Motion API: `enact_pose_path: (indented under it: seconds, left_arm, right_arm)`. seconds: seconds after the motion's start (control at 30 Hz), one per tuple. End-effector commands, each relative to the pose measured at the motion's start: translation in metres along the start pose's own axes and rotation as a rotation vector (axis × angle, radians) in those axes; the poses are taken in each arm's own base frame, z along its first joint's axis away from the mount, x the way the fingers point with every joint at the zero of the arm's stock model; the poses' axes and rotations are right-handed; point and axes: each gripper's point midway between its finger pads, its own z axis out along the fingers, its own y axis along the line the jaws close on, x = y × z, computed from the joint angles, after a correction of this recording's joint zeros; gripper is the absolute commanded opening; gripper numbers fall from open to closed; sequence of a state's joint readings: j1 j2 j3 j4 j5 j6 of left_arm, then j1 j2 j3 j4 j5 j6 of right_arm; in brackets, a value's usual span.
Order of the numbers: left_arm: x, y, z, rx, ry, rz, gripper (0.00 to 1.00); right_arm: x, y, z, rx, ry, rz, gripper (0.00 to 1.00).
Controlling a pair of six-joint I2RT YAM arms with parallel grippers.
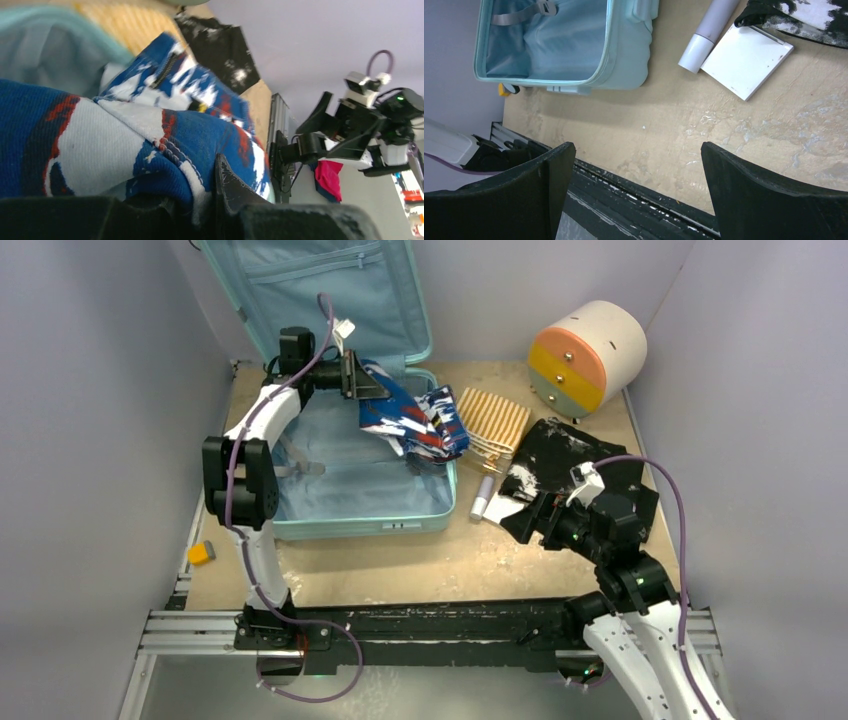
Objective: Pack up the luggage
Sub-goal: Place the clothes in the luggage.
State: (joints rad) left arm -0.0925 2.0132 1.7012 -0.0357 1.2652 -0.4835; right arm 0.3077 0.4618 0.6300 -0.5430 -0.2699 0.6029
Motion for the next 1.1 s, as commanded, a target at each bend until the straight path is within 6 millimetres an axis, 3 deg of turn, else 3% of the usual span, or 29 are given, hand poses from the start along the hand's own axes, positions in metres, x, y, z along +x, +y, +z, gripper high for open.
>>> enact_pose_path:
  seconds: [0.0,0.17,0.33,0.5,0.63,1.0,1.07]
  left_arm:
    - [0.005,0.008,-0.013,-0.091,0.014,0.134,0.00]
    - [0.017,0.036,-0.022,-0.271,0.026,0.100,0.00]
    - [0.032,0.066,-0.046,-0.539,0.053,0.054,0.02]
    - [0.069,0.084,-0.066,-0.715,0.117,-0.147,0.03]
    - [0.090,0.088,-0.081,-0.827,0.101,-0.221,0.16]
    - [0.083,0.081,-0.105,-0.918,-0.089,-0.327,0.70]
    - [0.080,0.084,-0.108,-0.910,-0.132,-0.355,0.75]
  right_arm:
    - [-0.003,0.001,-0.001,-0.002,-0.017,-0.019,0.99]
    - [0.002,-0.002,0.001,-0.002,-0.004,-0.010,0.99]
    - [0.007,-0.005,0.001,-0.001,-0.001,-0.009,0.99]
    - [0.010,-0.005,0.003,-0.013,0.002,-0.008,0.99]
    - [0.014,-0.006,0.006,-0.024,0.008,0.002,0.99]
    - [0.017,-0.006,0.010,-0.036,0.021,0.019,0.99]
    - [0.017,-0.006,0.009,-0.035,0.021,0.018,0.99]
